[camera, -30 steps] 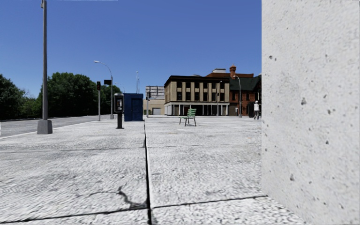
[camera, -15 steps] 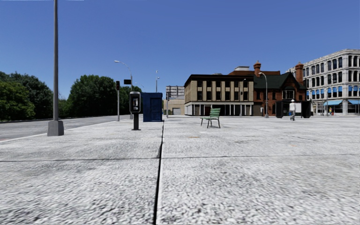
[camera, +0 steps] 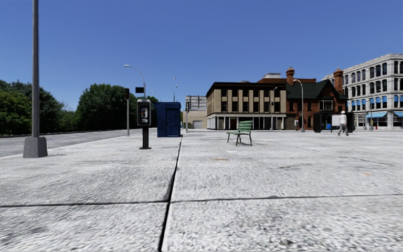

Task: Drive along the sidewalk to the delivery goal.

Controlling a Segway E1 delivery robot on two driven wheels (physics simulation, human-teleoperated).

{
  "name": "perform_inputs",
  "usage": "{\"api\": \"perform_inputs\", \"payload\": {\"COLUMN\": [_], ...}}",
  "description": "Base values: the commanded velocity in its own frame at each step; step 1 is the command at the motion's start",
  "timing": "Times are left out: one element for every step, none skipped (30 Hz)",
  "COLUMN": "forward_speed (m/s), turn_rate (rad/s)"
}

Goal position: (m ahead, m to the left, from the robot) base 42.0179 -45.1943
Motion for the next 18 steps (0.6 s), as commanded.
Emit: {"api": "perform_inputs", "payload": {"forward_speed": [2.0,2.0,2.0,2.0,2.0,2.0,2.0,2.0,2.0,2.0,2.0,2.0,2.0,2.0,2.0,2.0,2.0,2.0], "turn_rate": [0.0,0.0,0.0,0.0,0.0,0.0,0.0,0.0,0.0,0.0,0.0,0.0,0.0,0.0,0.0,0.0,0.0,0.0]}}
